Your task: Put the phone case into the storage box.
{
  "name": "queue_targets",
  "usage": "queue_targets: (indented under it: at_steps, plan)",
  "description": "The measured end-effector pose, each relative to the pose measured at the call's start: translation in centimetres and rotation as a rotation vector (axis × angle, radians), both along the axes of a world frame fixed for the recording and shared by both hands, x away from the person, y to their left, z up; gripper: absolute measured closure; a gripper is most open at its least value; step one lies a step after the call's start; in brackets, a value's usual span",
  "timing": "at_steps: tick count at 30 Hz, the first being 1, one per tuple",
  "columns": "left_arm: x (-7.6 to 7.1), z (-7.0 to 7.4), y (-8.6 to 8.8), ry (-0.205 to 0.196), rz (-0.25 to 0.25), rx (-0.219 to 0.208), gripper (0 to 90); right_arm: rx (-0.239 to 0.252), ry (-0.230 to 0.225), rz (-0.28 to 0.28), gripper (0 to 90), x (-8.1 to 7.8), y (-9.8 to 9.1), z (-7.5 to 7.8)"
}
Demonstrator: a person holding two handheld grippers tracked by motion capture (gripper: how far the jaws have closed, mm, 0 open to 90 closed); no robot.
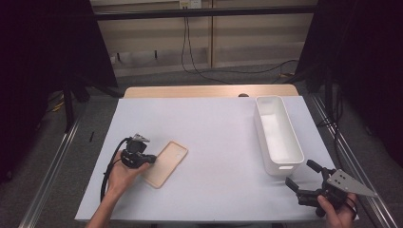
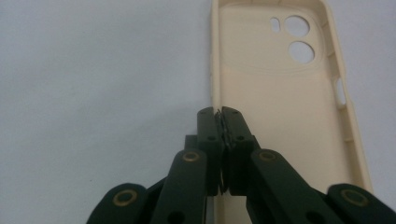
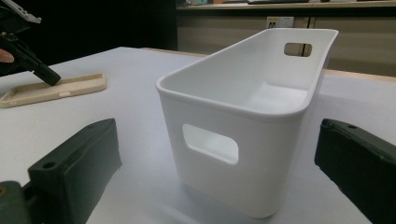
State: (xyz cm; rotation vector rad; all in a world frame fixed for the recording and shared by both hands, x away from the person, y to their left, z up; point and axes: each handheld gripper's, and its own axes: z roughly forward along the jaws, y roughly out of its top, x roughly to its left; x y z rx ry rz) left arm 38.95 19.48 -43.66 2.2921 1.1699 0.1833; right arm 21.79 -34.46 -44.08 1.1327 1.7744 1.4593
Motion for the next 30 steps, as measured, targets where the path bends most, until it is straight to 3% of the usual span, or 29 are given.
queue_targets:
  at_steps: [6, 10, 30]
  plan:
    - [-0.1, 0.0, 0.4, -0.003, 0.025, -0.045, 87.6, -0.001, 0.000, 0.000, 0.0, 0.0, 0.0, 0.0]
    - [-0.2, 0.2, 0.4, -0.011, 0.022, -0.052, 87.6, -0.001, -0.001, -0.001, 0.0, 0.0, 0.0, 0.0]
    - [-1.5, 1.5, 0.6, -0.183, 0.076, -0.155, 87.6, -0.004, -0.003, -0.003, 0.0, -0.1, -0.1, 0.0]
